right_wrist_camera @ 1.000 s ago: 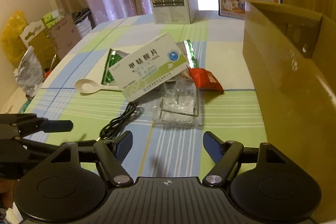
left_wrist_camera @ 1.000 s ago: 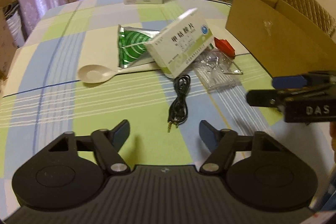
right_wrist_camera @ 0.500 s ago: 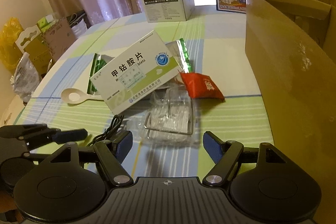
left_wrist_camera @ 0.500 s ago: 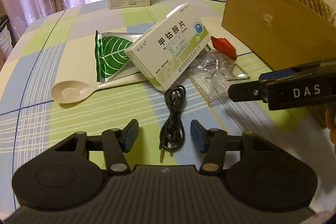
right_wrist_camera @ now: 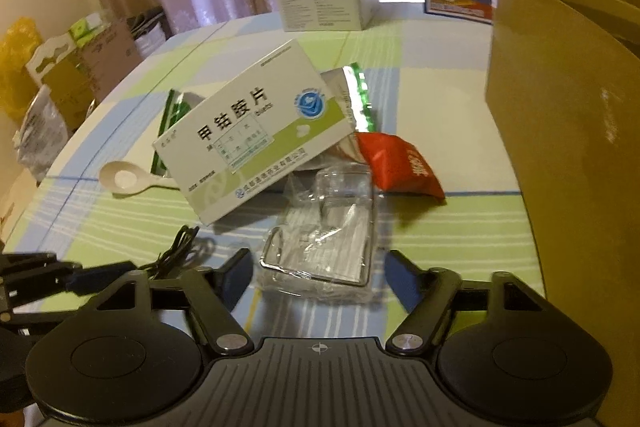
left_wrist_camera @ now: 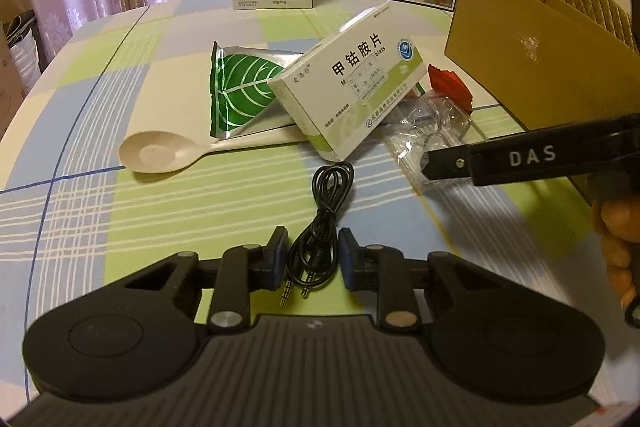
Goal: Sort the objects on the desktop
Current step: 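Move the right tool to the clear plastic tray while the left tool approaches the black cable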
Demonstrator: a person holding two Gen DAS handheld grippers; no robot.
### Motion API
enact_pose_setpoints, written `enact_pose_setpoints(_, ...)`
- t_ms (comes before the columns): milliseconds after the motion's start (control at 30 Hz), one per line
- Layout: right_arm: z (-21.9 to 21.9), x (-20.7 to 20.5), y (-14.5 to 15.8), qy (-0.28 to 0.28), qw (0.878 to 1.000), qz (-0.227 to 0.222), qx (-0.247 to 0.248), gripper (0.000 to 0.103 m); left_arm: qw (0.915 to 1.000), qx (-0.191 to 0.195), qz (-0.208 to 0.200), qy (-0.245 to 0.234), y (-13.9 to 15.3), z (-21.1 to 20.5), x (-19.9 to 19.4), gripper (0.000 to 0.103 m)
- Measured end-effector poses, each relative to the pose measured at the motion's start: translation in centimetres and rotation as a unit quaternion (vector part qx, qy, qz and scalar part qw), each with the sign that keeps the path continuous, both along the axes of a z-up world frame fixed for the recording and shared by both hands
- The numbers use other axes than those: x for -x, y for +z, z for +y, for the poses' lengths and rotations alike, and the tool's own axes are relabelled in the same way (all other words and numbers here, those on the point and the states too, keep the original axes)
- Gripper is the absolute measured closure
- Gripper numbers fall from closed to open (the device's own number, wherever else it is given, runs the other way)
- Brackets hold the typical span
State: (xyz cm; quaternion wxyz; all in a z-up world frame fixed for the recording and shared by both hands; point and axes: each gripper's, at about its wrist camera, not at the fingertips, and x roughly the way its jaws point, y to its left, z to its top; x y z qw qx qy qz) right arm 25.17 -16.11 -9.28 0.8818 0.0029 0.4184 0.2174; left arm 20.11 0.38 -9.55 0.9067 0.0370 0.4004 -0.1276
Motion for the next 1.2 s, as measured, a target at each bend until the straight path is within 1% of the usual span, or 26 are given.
enact_pose_setpoints(167, 0.2, 0.3, 0.0, 0.003, 1.0, -0.006, 0.007, 0.051, 0.9999, -0.011, -0.007, -0.003, -0.1, -0.5, 0.0, 0.081)
enact_pose_setpoints(267, 0.2, 0.7, 0.2, 0.001, 1.0, -0.001, 0.009, 0.052, 0.9998, -0.015, -0.009, -0.004, -0.1, -0.5, 0.1, 0.078)
enact_pose_setpoints(300, 0.1, 0.9, 0.3, 0.002, 1.0, 0.002, 0.01, 0.052, 0.9998, -0.016, -0.01, -0.003, -0.1, -0.5, 0.1, 0.077)
enact_pose_setpoints(433, -0.3, 2.3, 0.9, 0.003, 1.0, 0.011, 0.014, 0.052, 0.9997, -0.022, -0.014, -0.001, -0.2, -0.5, -0.1, 0.064)
enact_pose_setpoints(500, -0.6, 3.2, 1.2, 0.001, 1.0, 0.01, 0.019, 0.052, 0.9996, -0.023, -0.016, -0.001, -0.2, -0.6, -0.2, 0.063)
enact_pose_setpoints(567, -0.9, 3.8, 1.4, -0.001, 1.0, 0.007, 0.025, 0.052, 0.9996, -0.024, -0.016, -0.004, -0.2, -0.7, -0.2, 0.063)
enact_pose_setpoints(667, -1.7, 4.7, 1.7, -0.011, 1.0, 0.009, 0.027, 0.052, 0.9994, -0.029, -0.016, -0.013, -0.2, -1.0, -0.1, 0.065)
enact_pose_setpoints(733, -2.3, 5.5, 1.9, -0.016, 0.999, 0.012, 0.025, 0.052, 0.9993, -0.031, -0.012, -0.019, 0.0, -1.3, 0.3, 0.078)
enact_pose_setpoints(767, -2.6, 5.9, 2.0, -0.018, 0.999, 0.013, 0.023, 0.052, 0.9992, -0.033, -0.01, -0.022, 0.1, -1.4, 0.4, 0.082)
enact_pose_setpoints(833, -3.0, 6.9, 2.3, -0.024, 0.999, 0.012, 0.023, 0.052, 0.9989, -0.037, -0.002, -0.029, 0.3, -1.9, 1.0, 0.082)
enact_pose_setpoints(967, -3.6, 8.4, 2.7, -0.031, 0.999, 0.01, 0.025, 0.052, 0.9986, -0.03, 0.013, -0.04, 1.0, -2.7, 2.7, 0.082)
enact_pose_setpoints(1100, -3.5, 8.6, 2.7, -0.032, 0.999, 0.01, 0.022, 0.052, 0.9982, -0.035, 0.015, -0.046, 1.1, -3.3, 4.2, 0.082)
enact_pose_setpoints(1200, -3.4, 8.4, 2.6, -0.031, 0.999, 0.008, 0.01, 0.051, 0.9981, -0.031, 0.01, -0.053, 1.0, -3.4, 4.3, 0.081)
